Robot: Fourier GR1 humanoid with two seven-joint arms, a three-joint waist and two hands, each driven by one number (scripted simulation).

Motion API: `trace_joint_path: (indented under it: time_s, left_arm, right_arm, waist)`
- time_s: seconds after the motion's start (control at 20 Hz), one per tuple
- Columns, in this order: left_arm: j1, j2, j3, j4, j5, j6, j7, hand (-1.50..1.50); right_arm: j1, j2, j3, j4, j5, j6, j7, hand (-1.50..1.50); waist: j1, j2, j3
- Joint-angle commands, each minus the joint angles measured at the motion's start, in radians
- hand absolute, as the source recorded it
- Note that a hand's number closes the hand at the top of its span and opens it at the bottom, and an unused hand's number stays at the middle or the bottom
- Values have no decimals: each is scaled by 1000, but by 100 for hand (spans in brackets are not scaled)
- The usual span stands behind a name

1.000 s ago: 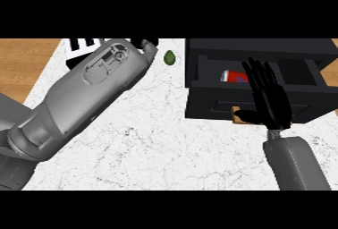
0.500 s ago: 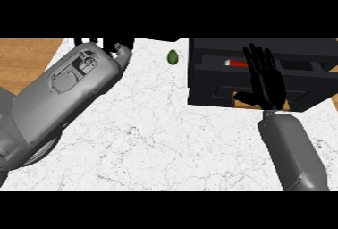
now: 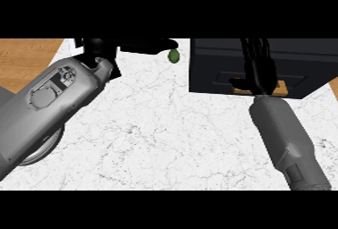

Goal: Pick up the can, place it into the drawer and close the drawer

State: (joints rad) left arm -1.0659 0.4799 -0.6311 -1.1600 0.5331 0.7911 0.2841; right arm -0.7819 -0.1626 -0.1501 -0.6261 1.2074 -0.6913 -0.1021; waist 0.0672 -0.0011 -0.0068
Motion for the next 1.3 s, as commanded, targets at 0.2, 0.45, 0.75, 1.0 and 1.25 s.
trace_joint_path:
  time_s: [0.2, 0.45, 0.75, 1.0, 1.25]
  left_arm:
    - [113, 34, -17, -153, -38, 17, 28, -150]
    - [162, 76, 13, -180, -41, -19, 5, -150]
    - [210, 60, 28, -201, -53, -25, -34, -150]
    - [217, 57, 30, -207, -64, -28, -23, -150]
    - [272, 82, 45, -250, -70, -23, -46, -150]
  right_arm:
    - [-220, -29, -46, 244, 17, -29, 14, -150]
    - [-288, -42, -78, 325, 0, -50, 7, -150]
    - [-359, -44, -92, 376, 3, -53, 25, -150]
    - [-409, -39, -135, 387, -51, 1, -37, -150]
    - [-382, -5, -251, 344, -201, 19, -214, -150]
  waist:
    - [18, 16, 9]
    - [28, 27, 9]
    - [31, 36, 9]
    - [28, 34, 10]
    - [23, 24, 12]
